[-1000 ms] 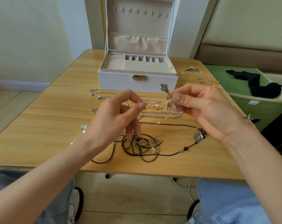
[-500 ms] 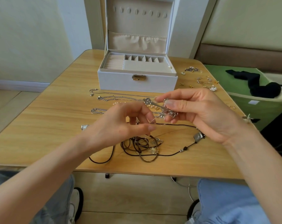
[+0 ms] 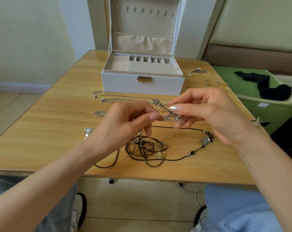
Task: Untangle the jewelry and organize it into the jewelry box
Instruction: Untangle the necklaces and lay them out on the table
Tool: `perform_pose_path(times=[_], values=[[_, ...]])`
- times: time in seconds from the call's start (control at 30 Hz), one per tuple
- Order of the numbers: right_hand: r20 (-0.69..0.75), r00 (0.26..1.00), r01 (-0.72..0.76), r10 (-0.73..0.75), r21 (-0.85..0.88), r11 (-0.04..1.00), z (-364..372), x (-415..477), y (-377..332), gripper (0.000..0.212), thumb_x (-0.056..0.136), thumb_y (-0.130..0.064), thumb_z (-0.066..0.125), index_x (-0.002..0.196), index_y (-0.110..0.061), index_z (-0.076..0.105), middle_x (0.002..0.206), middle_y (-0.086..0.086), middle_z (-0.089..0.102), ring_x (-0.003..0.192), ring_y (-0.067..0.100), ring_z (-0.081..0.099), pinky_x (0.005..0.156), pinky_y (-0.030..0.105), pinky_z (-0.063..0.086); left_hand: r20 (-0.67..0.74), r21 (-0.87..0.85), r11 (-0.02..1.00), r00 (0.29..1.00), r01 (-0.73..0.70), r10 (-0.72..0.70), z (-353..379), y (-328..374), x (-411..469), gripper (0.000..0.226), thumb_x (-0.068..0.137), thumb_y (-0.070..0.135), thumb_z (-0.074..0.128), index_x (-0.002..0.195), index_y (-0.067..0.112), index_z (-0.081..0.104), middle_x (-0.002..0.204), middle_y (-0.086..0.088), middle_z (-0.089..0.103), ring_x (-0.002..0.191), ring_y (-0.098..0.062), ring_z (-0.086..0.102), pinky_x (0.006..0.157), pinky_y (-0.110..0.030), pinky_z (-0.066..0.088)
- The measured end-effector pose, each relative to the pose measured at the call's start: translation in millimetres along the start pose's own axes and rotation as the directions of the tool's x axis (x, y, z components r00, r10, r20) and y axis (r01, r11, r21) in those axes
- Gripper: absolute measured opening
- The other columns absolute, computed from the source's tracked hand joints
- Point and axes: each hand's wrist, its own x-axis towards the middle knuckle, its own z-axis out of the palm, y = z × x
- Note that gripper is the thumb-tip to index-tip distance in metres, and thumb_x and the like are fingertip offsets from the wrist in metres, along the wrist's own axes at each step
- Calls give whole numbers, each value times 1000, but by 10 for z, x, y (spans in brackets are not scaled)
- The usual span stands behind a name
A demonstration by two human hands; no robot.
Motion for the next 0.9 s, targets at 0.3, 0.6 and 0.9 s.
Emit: perform_pose_path(times=[0.3, 0.6, 0.9], values=[[-110, 988, 139, -105, 367, 920, 15, 15, -43, 7, 76, -11, 60, 82, -9, 58, 80, 9, 73, 66, 16, 66, 54, 20, 52, 7, 202, 979, 1000, -22, 21, -16, -20, -4, 19, 79, 42, 64, 82, 24, 65, 64, 9, 66, 64, -10, 57, 64, -13, 38], [-138, 978, 206, -157, 505, 838, -140, 9, -93, 3, 83, -14, 49, 84, -13, 51, 74, 2, 70, 69, 16, 66, 60, 23, 53, 105, 362, 928, 985, 91, -138, -46, -100, 2, 20, 72, 30, 77, 88, 30, 65, 75, 12, 61, 69, -9, 52, 58, -15, 39], [-175, 985, 82, -4, 440, 894, -279, -21, -25, 5, 80, -14, 47, 81, -16, 43, 61, -1, 55, 50, 12, 48, 40, 18, 33, 90, 421, 900, 982, 115, -168, -43, -178, -139, 42, 67, 23, 83, 96, 29, 53, 89, 14, 54, 75, -5, 54, 61, -12, 42]])
